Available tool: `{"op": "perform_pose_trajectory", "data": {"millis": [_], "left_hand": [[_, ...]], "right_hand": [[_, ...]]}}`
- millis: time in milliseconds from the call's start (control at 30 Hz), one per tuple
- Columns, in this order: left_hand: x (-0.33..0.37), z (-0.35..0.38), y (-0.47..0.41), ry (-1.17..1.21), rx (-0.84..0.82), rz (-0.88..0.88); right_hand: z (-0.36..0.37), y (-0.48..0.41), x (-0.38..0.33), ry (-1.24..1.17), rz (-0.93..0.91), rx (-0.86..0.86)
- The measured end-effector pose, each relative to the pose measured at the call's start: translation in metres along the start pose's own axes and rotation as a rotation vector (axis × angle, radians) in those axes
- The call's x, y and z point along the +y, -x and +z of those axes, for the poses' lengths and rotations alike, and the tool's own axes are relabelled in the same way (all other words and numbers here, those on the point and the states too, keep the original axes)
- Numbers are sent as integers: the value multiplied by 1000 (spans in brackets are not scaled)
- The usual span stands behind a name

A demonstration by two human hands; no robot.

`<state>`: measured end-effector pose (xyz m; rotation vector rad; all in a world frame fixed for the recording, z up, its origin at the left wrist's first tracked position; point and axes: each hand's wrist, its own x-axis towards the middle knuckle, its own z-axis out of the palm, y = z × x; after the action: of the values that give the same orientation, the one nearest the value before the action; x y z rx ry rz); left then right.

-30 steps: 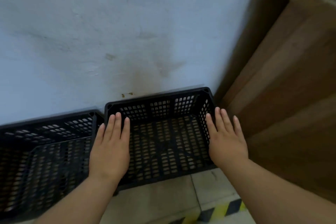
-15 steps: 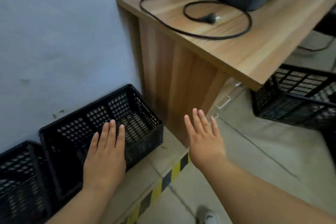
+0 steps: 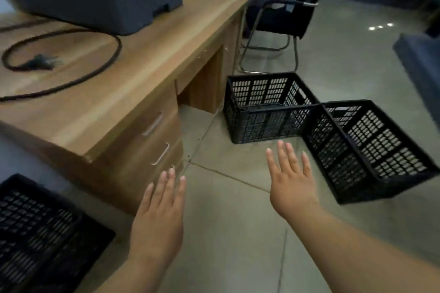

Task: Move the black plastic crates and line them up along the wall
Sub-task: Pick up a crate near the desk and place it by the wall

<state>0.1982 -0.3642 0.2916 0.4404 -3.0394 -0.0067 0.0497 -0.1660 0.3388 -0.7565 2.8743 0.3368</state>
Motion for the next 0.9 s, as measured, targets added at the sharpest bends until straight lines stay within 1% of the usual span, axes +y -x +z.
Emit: {"op": "perform_pose_trajectory", "data": {"millis": [133, 267, 333, 433, 467, 533, 600, 633, 667, 733, 767, 800, 900], "left_hand": [[82, 9, -77, -35, -2, 42], [159, 19, -155, -33, -23, 83], [188, 27, -190, -51, -25, 98], [216, 37, -234, -69, -58, 62], [221, 36, -246, -78, -81, 38], [228, 39, -275, -63, -3, 52], [227, 42, -307, -70, -49, 41], [226, 43, -326, -48, -21, 38], [224, 45, -345, -36, -36, 11], [220, 51, -385, -50, -3, 24], [218, 56, -404, -45, -33, 19], [215, 64, -428, -55, -101, 0], [201, 91, -507, -92, -170, -30]], "right_hand": [[13, -34, 102, 0, 81, -27], [23, -74, 198, 17, 120, -61], [26, -97, 240, 43, 130, -76], [28, -130, 287, 54, 142, -77], [28, -141, 297, 61, 142, -77], [30, -169, 312, 58, 137, -71], [33, -200, 319, 50, 133, -70], [34, -218, 321, 50, 130, -75], [36, -237, 323, 46, 128, -72], [40, -281, 327, 39, 123, -47], [40, -305, 329, 38, 122, -41], [41, -331, 330, 33, 120, -34], [47, -412, 335, 20, 118, -14]]}}
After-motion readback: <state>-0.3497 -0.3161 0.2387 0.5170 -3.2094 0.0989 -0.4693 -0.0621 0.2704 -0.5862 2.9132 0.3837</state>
